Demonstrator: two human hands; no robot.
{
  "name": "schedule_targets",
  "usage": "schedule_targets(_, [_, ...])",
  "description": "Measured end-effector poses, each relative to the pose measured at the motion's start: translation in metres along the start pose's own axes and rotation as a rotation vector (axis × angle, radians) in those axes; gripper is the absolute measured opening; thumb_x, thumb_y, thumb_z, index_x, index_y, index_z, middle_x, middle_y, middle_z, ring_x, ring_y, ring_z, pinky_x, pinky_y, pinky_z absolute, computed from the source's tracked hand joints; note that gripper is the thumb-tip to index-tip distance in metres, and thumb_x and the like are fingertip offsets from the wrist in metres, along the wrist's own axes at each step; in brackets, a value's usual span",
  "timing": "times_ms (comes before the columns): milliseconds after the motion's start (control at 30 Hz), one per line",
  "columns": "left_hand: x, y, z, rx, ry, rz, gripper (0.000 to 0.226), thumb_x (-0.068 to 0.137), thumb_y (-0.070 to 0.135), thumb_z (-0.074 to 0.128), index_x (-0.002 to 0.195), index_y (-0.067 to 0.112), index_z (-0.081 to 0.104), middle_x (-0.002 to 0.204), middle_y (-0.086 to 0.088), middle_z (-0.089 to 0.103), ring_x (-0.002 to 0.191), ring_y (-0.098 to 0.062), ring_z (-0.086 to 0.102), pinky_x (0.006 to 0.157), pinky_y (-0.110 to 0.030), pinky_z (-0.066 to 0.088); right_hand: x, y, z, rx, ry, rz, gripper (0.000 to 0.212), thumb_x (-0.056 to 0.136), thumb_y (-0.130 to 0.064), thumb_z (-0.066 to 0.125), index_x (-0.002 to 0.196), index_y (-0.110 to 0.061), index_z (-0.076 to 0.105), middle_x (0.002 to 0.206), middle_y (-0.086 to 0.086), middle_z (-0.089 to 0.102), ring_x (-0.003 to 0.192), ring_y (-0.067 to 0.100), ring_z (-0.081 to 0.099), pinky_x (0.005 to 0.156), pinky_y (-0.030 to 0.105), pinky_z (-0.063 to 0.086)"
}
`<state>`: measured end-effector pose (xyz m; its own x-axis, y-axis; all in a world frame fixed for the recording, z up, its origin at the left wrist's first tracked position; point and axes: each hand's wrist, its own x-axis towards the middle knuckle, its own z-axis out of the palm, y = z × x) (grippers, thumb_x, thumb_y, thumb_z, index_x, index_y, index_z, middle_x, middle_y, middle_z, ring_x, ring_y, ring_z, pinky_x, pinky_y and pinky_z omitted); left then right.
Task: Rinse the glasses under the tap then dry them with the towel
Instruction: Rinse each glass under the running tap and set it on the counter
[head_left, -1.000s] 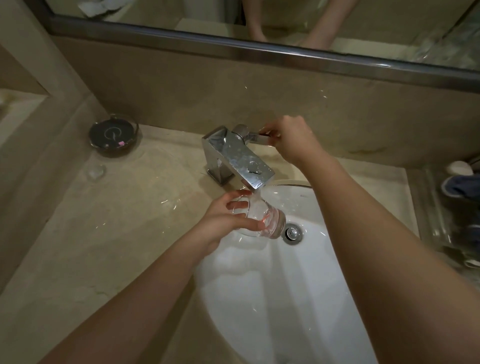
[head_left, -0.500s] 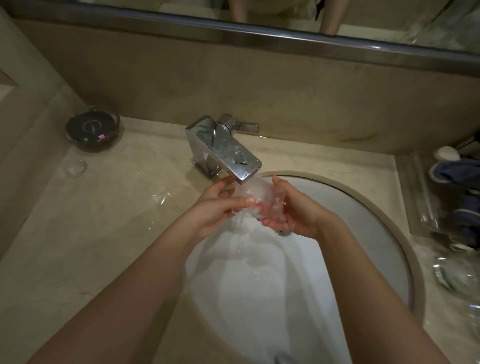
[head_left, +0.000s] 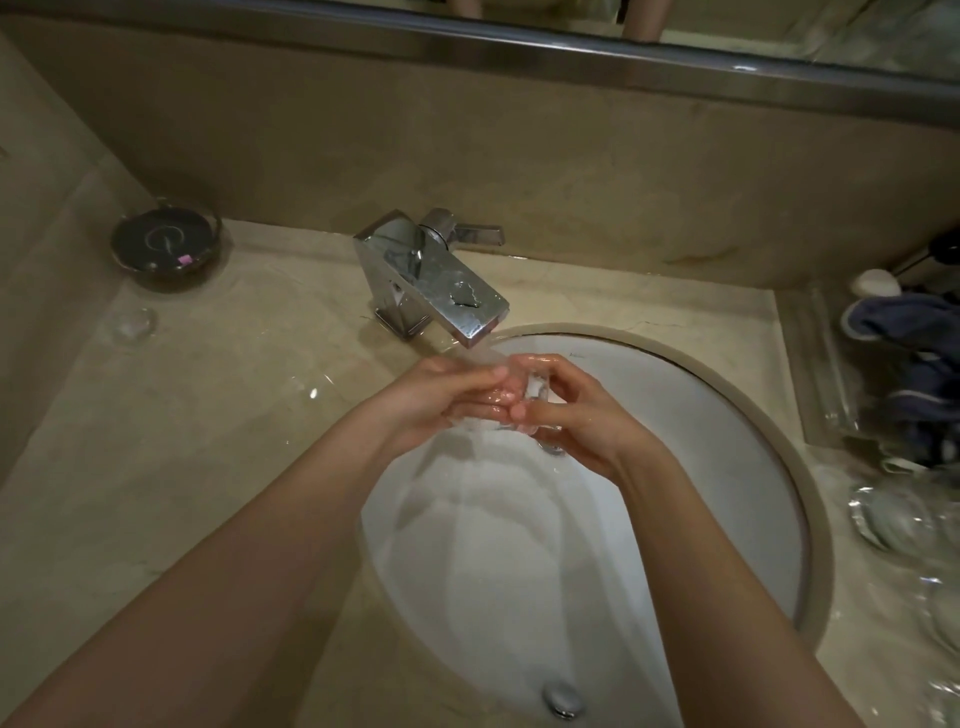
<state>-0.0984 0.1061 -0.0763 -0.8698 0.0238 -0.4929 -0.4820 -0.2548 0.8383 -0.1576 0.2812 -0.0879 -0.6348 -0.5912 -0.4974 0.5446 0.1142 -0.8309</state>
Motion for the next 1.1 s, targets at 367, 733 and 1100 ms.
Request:
schedule_targets(367, [0.002,0.000,0.006,0.006,0.011,0.117,0.024,0.092,0.008,0.058,0.085,0.014,0.080,0.098,-0.015,0.074,0.085,-0.023,0.072,0.087,-0.032,0.057,-0.002,0.002,-0.001,0.026,-0.021,0.051,0.038,0.087,-0.007,0.068,0.122,-0.013,0.053,0.105,0.006,0.065,0.081,0.020,0.069,0.071,0.026,0.055])
schedule_targets(733, [0.005,0.012,0.005,0.207,-0.045,0.211,0.006,0.086,0.003,0.068,0.089,0.003,0.073,0.081,-0.002,0.075,0.082,-0.011,0.071,0.080,-0.018,0.053,0.003,0.018,0.012,0.450,-0.009,0.140,0.047,0.084,-0.045,0.058,0.115,-0.011,0.060,0.093,0.015,0.057,0.060,0.016,0.056,0.050,0.018,0.049])
schedule_targets(1100, [0.010,0.017,-0.011,0.468,-0.081,0.245,0.015,0.082,-0.004,0.070,0.090,-0.016,0.069,0.073,-0.005,0.073,0.083,-0.014,0.068,0.080,-0.013,0.049,0.010,0.046,0.030,0.802,-0.018,0.169,0.061,0.094,-0.052,0.051,0.136,-0.009,0.050,0.123,0.018,0.056,0.092,0.038,0.068,0.061,0.029,0.058])
